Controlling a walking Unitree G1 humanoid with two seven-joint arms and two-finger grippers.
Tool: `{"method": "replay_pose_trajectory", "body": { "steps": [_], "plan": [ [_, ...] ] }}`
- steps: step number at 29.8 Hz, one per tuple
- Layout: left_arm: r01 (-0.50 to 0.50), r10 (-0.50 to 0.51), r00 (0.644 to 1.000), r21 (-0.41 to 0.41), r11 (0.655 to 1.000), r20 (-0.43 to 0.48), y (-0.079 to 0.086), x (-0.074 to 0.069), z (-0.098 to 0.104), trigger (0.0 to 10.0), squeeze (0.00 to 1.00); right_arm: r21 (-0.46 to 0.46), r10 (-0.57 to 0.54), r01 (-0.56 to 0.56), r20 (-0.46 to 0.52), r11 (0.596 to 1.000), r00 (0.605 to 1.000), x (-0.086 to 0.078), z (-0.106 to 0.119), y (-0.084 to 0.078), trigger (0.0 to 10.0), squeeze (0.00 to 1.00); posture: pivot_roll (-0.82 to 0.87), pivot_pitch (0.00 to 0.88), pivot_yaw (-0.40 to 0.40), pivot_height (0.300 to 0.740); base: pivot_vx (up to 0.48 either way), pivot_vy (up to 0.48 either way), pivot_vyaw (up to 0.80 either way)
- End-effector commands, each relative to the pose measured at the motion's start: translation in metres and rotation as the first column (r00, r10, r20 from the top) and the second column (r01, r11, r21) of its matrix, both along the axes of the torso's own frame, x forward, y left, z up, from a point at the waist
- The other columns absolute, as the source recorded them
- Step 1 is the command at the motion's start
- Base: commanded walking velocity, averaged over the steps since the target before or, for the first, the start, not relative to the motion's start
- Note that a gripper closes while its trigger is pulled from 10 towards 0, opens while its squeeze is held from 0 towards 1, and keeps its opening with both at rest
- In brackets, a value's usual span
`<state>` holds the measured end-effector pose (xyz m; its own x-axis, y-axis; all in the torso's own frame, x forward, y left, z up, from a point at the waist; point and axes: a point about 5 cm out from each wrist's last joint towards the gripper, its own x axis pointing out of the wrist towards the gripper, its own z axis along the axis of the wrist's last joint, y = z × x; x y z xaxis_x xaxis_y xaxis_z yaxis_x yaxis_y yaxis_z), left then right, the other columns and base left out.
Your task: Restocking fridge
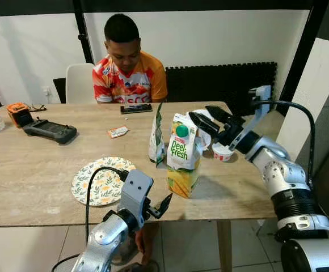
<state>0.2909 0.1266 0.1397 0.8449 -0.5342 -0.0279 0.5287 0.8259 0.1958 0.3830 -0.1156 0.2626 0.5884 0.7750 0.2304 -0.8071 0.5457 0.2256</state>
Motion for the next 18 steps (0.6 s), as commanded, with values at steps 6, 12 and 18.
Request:
{"method": "replay_pose_trajectory", "body": {
  "steps": [6, 12, 18],
  "plan": [
    [-0.002, 0.001, 1.0, -0.024, 1.0, -0.011, -0.003, 0.001, -0.001, 10.0, 0.0, -0.041, 0.054, -0.055, -0.023, 0.998, 0.998, -0.004, -0.01, 0.014, 10.0, 0.0, -0.06, 0.047, 0.003, 0.74, 0.0, 0.0, 0.0],
    [-0.009, 0.009, 1.0, -0.046, 0.999, -0.007, -0.004, 0.002, 0.001, 10.0, 0.0, -0.063, 0.072, -0.074, -0.033, 0.995, 0.997, -0.005, -0.017, 0.022, 10.0, 0.0, -0.06, 0.034, -0.004, 0.74, 0.0, 0.0, 0.0],
    [-0.022, 0.022, 1.0, -0.049, 0.999, -0.003, -0.002, 0.001, 0.001, 10.0, 0.0, -0.085, 0.063, -0.067, -0.05, 0.994, 0.997, -0.001, -0.024, 0.033, 10.0, 0.0, -0.05, 0.03, -0.02, 0.74, 0.0, 0.0, 0.0]
  ]
}}
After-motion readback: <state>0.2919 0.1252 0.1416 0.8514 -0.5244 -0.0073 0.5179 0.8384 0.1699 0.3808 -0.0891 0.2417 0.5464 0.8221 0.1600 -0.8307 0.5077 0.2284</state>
